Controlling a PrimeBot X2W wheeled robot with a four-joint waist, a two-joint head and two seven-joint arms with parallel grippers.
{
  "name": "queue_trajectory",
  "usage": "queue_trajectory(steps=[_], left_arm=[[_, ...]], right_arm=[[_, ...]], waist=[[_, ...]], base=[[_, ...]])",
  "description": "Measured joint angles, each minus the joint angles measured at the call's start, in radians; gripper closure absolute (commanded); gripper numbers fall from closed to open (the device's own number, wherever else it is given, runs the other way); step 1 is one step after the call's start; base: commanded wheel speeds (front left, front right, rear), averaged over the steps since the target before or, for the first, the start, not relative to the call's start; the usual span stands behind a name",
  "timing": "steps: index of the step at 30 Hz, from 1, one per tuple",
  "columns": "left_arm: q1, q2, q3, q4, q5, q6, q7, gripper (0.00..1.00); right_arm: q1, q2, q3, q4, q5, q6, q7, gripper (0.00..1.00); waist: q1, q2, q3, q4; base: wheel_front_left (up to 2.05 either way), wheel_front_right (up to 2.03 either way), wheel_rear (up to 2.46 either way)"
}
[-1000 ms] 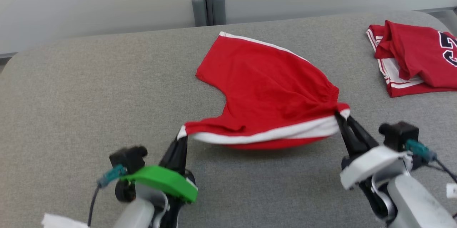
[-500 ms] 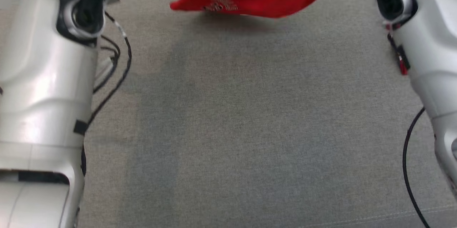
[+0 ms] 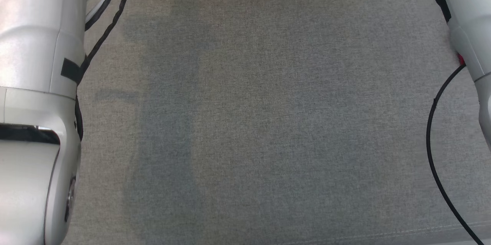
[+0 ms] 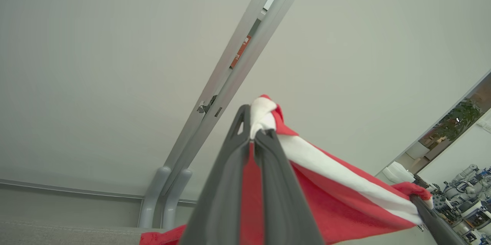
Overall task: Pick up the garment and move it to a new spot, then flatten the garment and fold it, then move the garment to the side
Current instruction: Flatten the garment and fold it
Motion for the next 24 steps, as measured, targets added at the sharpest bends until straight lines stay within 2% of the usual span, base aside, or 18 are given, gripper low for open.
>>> queue_trajectory(steps=[4, 8, 12, 18, 24], left_arm=[[0.01, -0.001, 0.0, 0.047, -0.001, -0.022, -0.042, 1.0], [0.102, -0.009, -0.018, 0.055, -0.006, -0.048, -0.107, 1.0], [0.308, -0.016, -0.05, 0.019, -0.014, -0.057, -0.2, 1.0], [0.671, -0.027, -0.051, -0.099, -0.08, -0.059, -0.268, 1.0], [1.016, -0.033, -0.052, -0.229, -0.059, -0.052, -0.278, 1.0]], right_arm=[[0.013, 0.001, 0.028, 0.022, 0.042, 0.0, -0.033, 1.0], [0.094, -0.002, 0.066, 0.025, 0.085, 0.0, -0.073, 1.0], [0.261, -0.016, 0.121, -0.029, 0.132, 0.0, -0.112, 1.0], [0.562, -0.064, 0.18, -0.167, 0.202, 0.0, -0.132, 1.0], [0.868, -0.112, 0.138, -0.331, 0.239, 0.0, -0.137, 1.0]], waist=[[0.0, 0.0, 0.001, 0.004], [0.0, 0.0, -0.022, 0.003], [0.0, 0.0, -0.062, 0.002], [0.0, 0.0, -0.128, 0.001], [0.0, 0.0, -0.193, 0.004]], base=[[0.0, 0.0, 0.0], [0.0, 0.0, 0.0], [0.0, 0.0, 0.0], [0.0, 0.0, 0.0], [0.0, 0.0, 0.0]])
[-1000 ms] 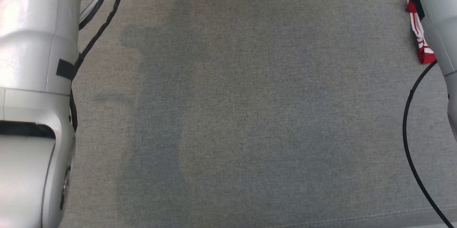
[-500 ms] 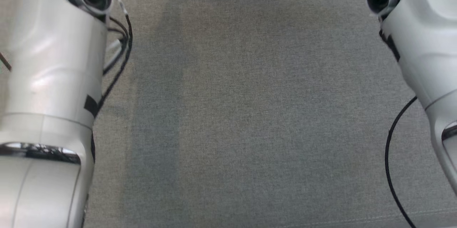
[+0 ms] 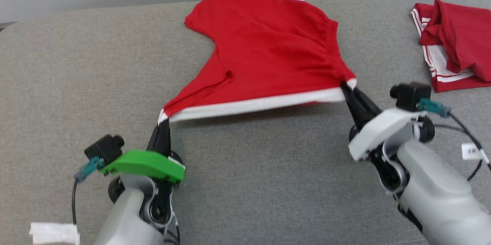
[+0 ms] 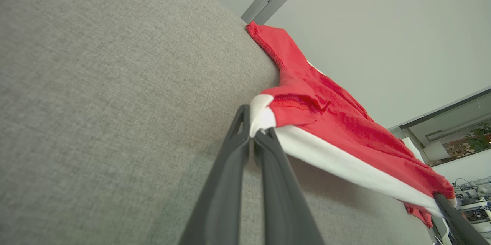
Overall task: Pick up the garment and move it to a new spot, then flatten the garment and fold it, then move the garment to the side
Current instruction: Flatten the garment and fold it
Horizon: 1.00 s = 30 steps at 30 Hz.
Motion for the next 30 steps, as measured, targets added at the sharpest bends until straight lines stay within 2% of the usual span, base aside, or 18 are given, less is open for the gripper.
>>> queue_trajectory(steps=[6, 13, 22, 30], left_arm=[[0.281, -0.005, -0.011, -0.16, 0.017, 0.049, -0.002, 1.0], [0.455, -0.006, -0.088, -0.284, 0.035, 0.116, -0.003, 1.0], [0.493, 0.009, -0.124, -0.313, 0.091, 0.159, 0.001, 1.0], [0.493, 0.014, -0.125, -0.295, 0.102, 0.155, 0.0, 1.0]], right_arm=[[0.304, -0.016, -0.085, -0.136, -0.068, 0.0, 0.0, 1.0], [0.555, 0.0, -0.208, -0.229, -0.166, 0.0, 0.003, 1.0], [0.646, 0.067, -0.307, -0.286, -0.24, 0.0, 0.059, 1.0], [0.663, 0.1, -0.34, -0.284, -0.287, 0.0, 0.071, 1.0]], waist=[[0.0, 0.0, -0.066, 0.006], [0.0, 0.0, -0.12, 0.008], [0.0, 0.0, -0.141, -0.009], [0.0, 0.0, -0.162, -0.008]], base=[[0.0, 0.0, 0.0], [0.0, 0.0, 0.0], [0.0, 0.0, 0.0], [0.0, 0.0, 0.0]])
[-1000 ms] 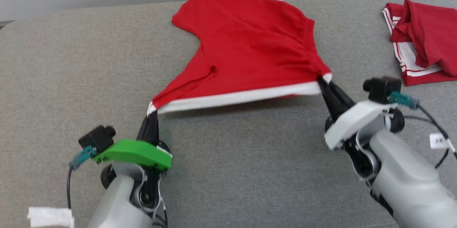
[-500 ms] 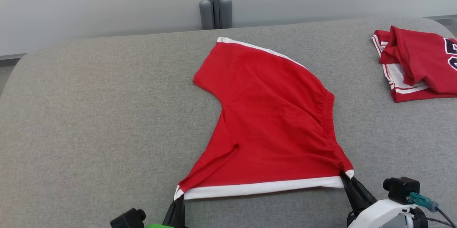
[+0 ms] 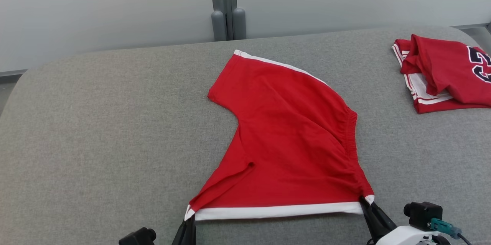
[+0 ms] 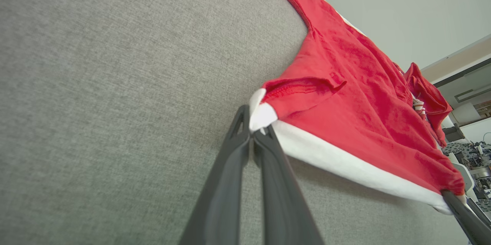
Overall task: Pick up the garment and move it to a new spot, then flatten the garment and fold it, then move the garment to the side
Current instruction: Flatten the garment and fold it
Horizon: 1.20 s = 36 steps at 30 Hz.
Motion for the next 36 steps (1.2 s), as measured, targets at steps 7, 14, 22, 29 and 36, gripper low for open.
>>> queue_trajectory(steps=[7, 14, 22, 29, 36], left_arm=[[-0.001, -0.004, 0.002, -0.001, 0.003, -0.004, 0.0, 1.0], [-0.007, -0.009, 0.002, 0.0, 0.002, -0.004, -0.002, 1.0], [-0.016, -0.012, 0.012, 0.019, 0.003, -0.006, -0.003, 0.51], [-0.007, 0.004, 0.049, 0.001, 0.054, 0.004, -0.003, 0.0], [0.022, 0.035, 0.152, -0.109, 0.149, 0.012, -0.005, 0.0]], right_arm=[[0.007, 0.016, -0.013, -0.012, -0.032, 0.0, 0.005, 1.0], [0.006, 0.026, -0.02, -0.019, -0.045, 0.0, 0.01, 1.0], [0.005, 0.038, -0.026, -0.013, -0.05, 0.0, 0.012, 0.0], [0.007, 0.04, -0.06, -0.023, -0.066, 0.0, -0.024, 0.0], [0.009, 0.035, -0.114, -0.074, -0.107, 0.0, -0.058, 0.0]], waist=[[0.0, 0.0, -0.011, 0.004], [0.0, 0.0, -0.011, 0.005], [0.0, 0.0, -0.012, 0.008], [0.0, 0.0, -0.023, 0.015], [0.0, 0.0, -0.032, 0.022]], base=[[0.0, 0.0, 0.0], [0.0, 0.0, 0.0], [0.0, 0.0, 0.0], [0.0, 0.0, 0.0], [0.0, 0.0, 0.0]])
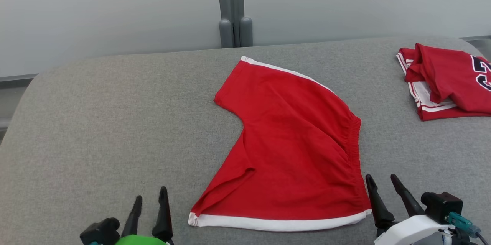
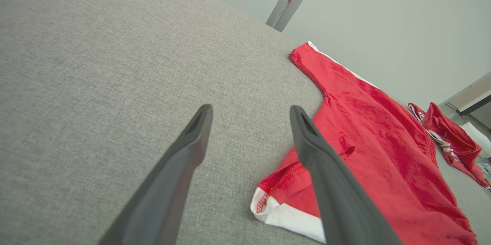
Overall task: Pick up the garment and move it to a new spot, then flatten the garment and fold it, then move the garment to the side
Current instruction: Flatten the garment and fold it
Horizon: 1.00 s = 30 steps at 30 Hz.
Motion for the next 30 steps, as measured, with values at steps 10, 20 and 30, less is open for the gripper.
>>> queue_trajectory(steps=[10, 20, 30], left_arm=[[0.033, 0.008, 0.188, -0.146, 0.256, 0.001, 0.0, 0.0], [0.056, -0.004, 0.247, -0.161, 0.421, -0.062, 0.0, 0.0], [-0.086, -0.026, 0.077, -0.022, 0.536, -0.152, 0.0, 0.0]], right_arm=[[0.033, 0.032, -0.116, -0.132, -0.095, 0.0, -0.014, 0.0], [0.086, 0.072, -0.182, -0.235, -0.163, 0.0, -0.014, 0.0], [0.065, 0.076, -0.155, -0.235, -0.176, 0.0, -0.014, 0.0]], waist=[[0.0, 0.0, -0.004, -0.003], [0.0, 0.0, -0.004, -0.019], [0.0, 0.0, 0.019, -0.038]], base=[[0.0, 0.0, 0.0], [0.0, 0.0, 0.0], [0.0, 0.0, 0.0]])
